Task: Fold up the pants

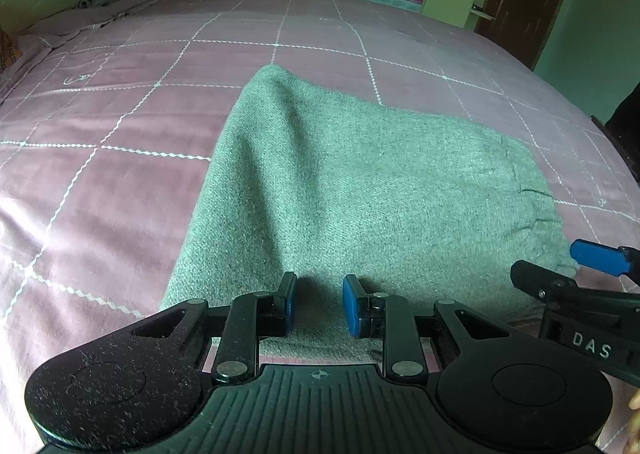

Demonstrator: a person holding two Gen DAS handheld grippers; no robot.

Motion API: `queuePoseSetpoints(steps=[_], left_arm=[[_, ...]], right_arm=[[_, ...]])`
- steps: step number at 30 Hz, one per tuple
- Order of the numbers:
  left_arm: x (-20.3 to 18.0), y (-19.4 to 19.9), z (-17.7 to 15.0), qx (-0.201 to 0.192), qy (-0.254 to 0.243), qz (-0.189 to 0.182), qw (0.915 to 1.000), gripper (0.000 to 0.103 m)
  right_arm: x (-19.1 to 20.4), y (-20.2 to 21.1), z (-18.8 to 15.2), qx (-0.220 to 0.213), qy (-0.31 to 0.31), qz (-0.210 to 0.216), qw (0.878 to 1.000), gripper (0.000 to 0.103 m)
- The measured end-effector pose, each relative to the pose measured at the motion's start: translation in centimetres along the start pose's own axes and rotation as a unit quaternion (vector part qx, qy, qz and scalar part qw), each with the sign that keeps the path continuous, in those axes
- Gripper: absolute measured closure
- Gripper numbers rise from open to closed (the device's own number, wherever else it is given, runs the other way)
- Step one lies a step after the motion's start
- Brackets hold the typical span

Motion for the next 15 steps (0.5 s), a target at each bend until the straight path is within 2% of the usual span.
queuePoseSetpoints(steps=[5, 9, 13, 15], left_arm=[[-0.2, 0.3, -0.3, -0.004, -0.004, 0.003, 1.0000, 0.078], [-0.3, 0.5, -0.5, -0.007, -0.002, 0.005, 1.0000, 0.078], [-0.4, 1.1, -0.6, -0.010, -0.005, 0.006, 0.9999, 0.078], [-0.5, 1.5, -0.7, -0.015, -0.010, 0.004, 0.9998, 0.077]], right_arm=[[-0.1, 0.5, -0.7, -0.002, 0.007, -0.003, 1.000, 0.036], [-0.7, 1.7, -0.1, -0.007, -0.027, 0.011, 1.000, 0.033], [-1.7, 1.4, -0.9, 0.022, -0.043, 0.004, 0.999, 0.030], [-2.5, 2.0, -1.2, 0.021, -0.064, 0.004, 0.998, 0.030]])
Point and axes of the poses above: each gripper's, at about its wrist camera, not at the fingertips, and y roughly against the way its jaws point, x to its left, z to its top, the point moved 7 cm from there along -y, roughly the way its jaws point, and after that the axes turned 11 degrees about -y, right-handed, at the moved point
